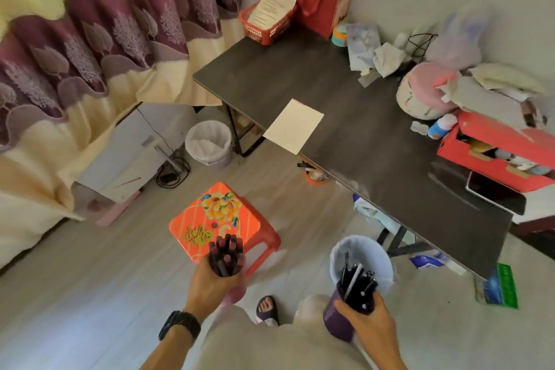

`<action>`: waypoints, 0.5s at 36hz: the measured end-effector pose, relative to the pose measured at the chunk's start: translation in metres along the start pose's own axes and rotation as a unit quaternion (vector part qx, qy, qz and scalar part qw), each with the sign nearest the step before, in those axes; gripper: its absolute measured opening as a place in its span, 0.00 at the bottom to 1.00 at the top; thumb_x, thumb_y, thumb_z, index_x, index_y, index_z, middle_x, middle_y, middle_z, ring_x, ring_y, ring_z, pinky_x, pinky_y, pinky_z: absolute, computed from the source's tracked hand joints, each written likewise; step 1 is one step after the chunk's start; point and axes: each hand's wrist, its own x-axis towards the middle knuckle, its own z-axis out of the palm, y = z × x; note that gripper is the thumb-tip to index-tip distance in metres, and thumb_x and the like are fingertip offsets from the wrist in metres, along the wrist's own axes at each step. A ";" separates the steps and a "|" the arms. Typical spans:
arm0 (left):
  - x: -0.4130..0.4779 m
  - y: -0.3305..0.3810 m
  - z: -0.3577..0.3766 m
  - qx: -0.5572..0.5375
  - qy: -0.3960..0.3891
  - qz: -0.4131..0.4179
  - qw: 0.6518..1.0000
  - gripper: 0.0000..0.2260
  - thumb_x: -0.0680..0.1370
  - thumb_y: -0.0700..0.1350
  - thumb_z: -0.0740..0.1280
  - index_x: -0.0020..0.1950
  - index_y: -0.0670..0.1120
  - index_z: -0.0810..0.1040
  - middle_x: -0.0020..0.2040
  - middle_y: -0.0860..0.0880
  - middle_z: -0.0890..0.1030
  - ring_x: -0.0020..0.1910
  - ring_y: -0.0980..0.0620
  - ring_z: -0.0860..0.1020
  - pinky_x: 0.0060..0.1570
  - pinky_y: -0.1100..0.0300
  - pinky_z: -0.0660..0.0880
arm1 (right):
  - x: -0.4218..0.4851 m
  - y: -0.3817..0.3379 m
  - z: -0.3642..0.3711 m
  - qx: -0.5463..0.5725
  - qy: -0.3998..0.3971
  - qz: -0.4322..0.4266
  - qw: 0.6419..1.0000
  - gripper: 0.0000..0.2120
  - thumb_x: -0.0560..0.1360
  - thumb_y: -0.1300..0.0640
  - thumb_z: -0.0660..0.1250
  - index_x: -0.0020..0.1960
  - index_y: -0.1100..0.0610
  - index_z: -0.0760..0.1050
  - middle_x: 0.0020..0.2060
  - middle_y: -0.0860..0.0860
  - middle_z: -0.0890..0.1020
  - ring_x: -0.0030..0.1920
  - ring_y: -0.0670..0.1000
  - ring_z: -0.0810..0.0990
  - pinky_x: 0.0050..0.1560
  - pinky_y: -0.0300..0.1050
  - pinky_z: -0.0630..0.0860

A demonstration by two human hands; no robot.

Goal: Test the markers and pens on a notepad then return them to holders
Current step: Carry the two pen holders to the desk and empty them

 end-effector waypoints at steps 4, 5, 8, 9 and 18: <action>0.043 0.042 0.005 -0.002 -0.009 0.018 1.000 0.20 0.62 0.49 0.81 0.46 0.56 0.74 0.36 0.55 0.82 0.36 0.57 0.80 0.31 0.62 0.73 | 0.025 -0.037 -0.001 0.019 0.021 0.017 0.999 0.44 0.59 0.48 0.85 0.72 0.49 0.72 0.58 0.51 0.83 0.58 0.55 0.80 0.64 0.49 0.74; 0.053 0.052 0.008 -0.011 -0.019 0.017 1.000 0.22 0.61 0.51 0.82 0.48 0.57 0.74 0.38 0.55 0.83 0.39 0.57 0.80 0.34 0.62 0.74 | 0.033 -0.048 -0.002 0.022 0.023 0.019 0.999 0.45 0.59 0.49 0.85 0.73 0.48 0.72 0.61 0.51 0.83 0.62 0.56 0.79 0.68 0.51 0.72; 0.079 0.083 0.020 -0.018 -0.034 0.018 0.999 0.28 0.56 0.58 0.80 0.51 0.56 0.74 0.41 0.55 0.84 0.41 0.56 0.81 0.34 0.65 0.74 | 0.058 -0.083 -0.008 0.033 0.019 0.008 0.999 0.46 0.61 0.54 0.85 0.75 0.50 0.69 0.69 0.51 0.78 0.70 0.56 0.74 0.70 0.48 0.65; 0.085 0.095 0.025 -0.020 -0.037 0.018 0.999 0.29 0.55 0.60 0.80 0.52 0.57 0.73 0.43 0.56 0.83 0.41 0.58 0.81 0.34 0.67 0.73 | 0.067 -0.095 -0.010 0.043 0.020 -0.002 0.999 0.46 0.62 0.57 0.85 0.76 0.52 0.69 0.69 0.52 0.77 0.71 0.56 0.73 0.69 0.46 0.65; 0.132 0.209 0.061 -0.053 -0.028 0.054 0.997 0.27 0.58 0.57 0.79 0.53 0.59 0.73 0.46 0.71 0.80 0.44 0.69 0.79 0.34 0.73 0.75 | 0.149 -0.206 -0.050 0.055 -0.016 -0.089 0.994 0.31 0.61 0.49 0.84 0.56 0.33 0.72 0.42 0.27 0.82 0.44 0.27 0.79 0.43 0.29 0.71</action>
